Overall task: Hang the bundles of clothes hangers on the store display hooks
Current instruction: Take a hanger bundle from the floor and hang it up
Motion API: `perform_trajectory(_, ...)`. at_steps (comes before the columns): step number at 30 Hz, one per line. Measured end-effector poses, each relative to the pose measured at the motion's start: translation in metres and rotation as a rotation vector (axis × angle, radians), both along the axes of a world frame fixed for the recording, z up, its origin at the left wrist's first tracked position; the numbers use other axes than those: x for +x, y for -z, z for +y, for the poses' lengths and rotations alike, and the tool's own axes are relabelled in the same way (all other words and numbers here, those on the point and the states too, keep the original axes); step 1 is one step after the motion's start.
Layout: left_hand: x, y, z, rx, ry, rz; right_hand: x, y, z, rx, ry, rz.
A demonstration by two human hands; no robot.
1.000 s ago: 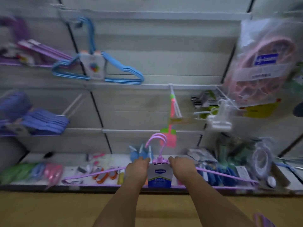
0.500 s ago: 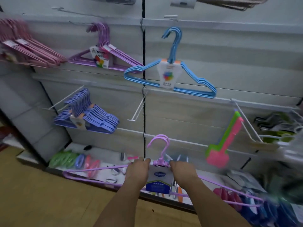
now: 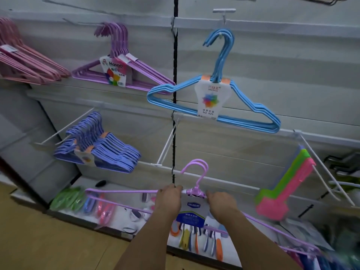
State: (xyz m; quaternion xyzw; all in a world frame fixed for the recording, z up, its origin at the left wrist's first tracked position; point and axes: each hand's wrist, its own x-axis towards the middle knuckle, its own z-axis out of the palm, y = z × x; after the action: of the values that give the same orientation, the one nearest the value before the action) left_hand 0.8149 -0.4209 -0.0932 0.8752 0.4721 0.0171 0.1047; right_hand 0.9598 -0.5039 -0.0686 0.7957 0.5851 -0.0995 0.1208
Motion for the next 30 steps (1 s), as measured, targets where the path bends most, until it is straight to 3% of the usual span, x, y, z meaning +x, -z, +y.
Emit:
perform_trajectory(14, -0.014, 0.015, 0.079, -0.02, -0.028, -0.095, -0.015, 0.01, 0.081, -0.001, 0.048, -0.009)
perform_trajectory(20, -0.028, 0.022, 0.111, -0.155, -0.11, -0.242, -0.028, 0.013, 0.108, 0.002, 0.096, 0.002)
perform_trajectory(30, -0.043, 0.03, 0.135, 0.005, 0.13, -0.166, -0.041, 0.034, 0.116, 0.029, 0.186, 0.086)
